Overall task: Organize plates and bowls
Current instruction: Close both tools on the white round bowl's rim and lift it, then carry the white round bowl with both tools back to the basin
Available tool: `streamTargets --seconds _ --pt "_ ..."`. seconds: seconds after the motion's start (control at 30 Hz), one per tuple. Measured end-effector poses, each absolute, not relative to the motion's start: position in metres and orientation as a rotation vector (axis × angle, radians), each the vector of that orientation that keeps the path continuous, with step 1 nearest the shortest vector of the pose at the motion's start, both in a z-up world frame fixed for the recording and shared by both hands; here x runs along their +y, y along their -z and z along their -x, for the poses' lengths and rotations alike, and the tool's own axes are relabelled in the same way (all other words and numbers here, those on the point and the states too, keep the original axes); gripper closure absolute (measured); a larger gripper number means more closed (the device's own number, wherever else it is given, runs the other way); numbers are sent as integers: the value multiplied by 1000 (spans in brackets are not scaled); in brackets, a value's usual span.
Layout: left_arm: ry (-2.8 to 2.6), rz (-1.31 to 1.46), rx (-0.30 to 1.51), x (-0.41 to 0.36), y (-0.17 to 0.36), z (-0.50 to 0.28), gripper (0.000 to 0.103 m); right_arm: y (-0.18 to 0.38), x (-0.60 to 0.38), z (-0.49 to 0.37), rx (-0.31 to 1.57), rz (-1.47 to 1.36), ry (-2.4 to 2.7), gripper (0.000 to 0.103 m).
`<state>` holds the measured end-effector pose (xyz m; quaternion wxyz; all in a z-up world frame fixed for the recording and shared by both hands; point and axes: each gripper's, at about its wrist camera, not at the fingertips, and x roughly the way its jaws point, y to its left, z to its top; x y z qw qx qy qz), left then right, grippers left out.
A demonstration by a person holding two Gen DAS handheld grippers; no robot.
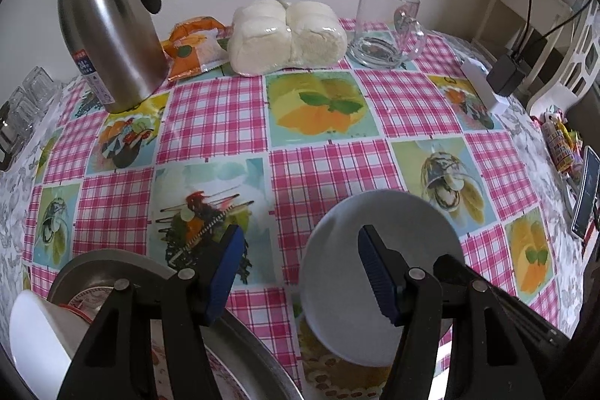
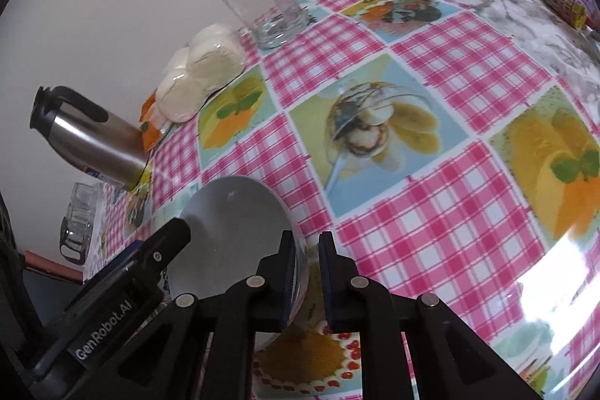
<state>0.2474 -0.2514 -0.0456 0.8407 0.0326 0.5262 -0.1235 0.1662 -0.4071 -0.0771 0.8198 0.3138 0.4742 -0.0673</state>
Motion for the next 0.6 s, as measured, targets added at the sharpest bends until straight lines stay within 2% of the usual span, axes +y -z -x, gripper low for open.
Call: streamTargets --seconds 0.2,0.23,0.27,0.3,0.43,0.6 --pt "285 -95 1131 -260 51 -244 38 76 -415 -163 1016 -679 167 89" --pt "289 -97 1133 -261 52 -244 40 76 -416 -162 1016 -683 167 89" --pt "295 -98 1138 -262 53 -244 48 76 -416 -163 1017 -687 167 89" --pt "301 -97 1147 -263 55 -244 52 76 -417 -162 1018 -689 166 89" --pt "307 -102 1160 -266 60 -243 55 77 -416 -162 1022 -688 167 89" --pt "325 -107 1177 -269 67 -242 69 84 -415 -164 1045 -690 170 89"
